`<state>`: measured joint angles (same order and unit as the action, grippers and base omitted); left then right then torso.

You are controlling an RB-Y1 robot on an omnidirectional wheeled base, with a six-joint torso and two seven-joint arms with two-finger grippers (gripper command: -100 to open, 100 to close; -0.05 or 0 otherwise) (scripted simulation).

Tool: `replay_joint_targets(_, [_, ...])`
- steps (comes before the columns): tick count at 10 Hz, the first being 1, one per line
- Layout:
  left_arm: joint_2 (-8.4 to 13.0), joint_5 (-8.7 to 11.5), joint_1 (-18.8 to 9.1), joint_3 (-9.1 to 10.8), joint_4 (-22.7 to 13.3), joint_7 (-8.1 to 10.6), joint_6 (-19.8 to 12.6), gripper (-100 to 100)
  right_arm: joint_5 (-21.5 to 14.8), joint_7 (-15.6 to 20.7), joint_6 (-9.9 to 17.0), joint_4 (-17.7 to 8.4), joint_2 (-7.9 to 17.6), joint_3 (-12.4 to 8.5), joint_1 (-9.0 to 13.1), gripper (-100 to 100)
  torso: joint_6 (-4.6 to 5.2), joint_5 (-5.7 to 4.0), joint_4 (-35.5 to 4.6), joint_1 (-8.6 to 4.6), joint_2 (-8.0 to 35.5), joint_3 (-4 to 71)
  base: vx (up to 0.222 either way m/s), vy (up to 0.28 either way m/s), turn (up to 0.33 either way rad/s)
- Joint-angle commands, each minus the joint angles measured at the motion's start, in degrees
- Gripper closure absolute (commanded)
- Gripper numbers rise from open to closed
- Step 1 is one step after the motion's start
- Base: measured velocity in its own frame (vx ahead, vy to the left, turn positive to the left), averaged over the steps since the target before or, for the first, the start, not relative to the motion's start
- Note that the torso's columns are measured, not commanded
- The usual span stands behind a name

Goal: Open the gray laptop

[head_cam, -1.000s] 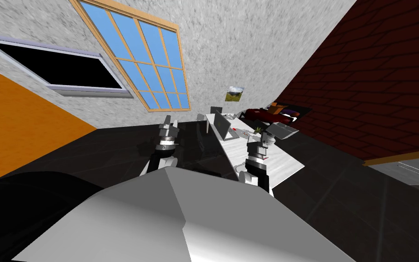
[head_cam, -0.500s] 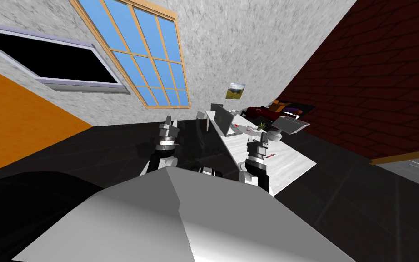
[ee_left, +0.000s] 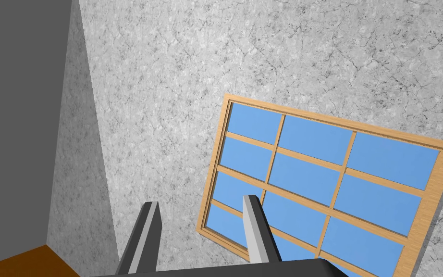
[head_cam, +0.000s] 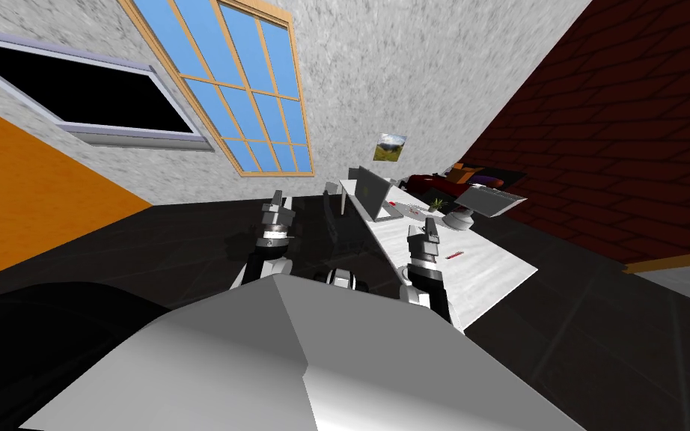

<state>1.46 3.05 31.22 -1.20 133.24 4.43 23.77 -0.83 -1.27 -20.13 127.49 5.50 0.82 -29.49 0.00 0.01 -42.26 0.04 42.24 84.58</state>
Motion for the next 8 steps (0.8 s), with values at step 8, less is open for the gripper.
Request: replay_joint_targets(8, [0.0, 0.0, 0.0, 0.0, 0.0, 0.0, 0.0, 0, -11.65, 7.62, 1.09, -3.54, 14.51, -6.85, -0.21, -100, 0.0, -0.01, -0.02, -0.03, 0.04, -0.01, 0.041, 0.049, 0.046])
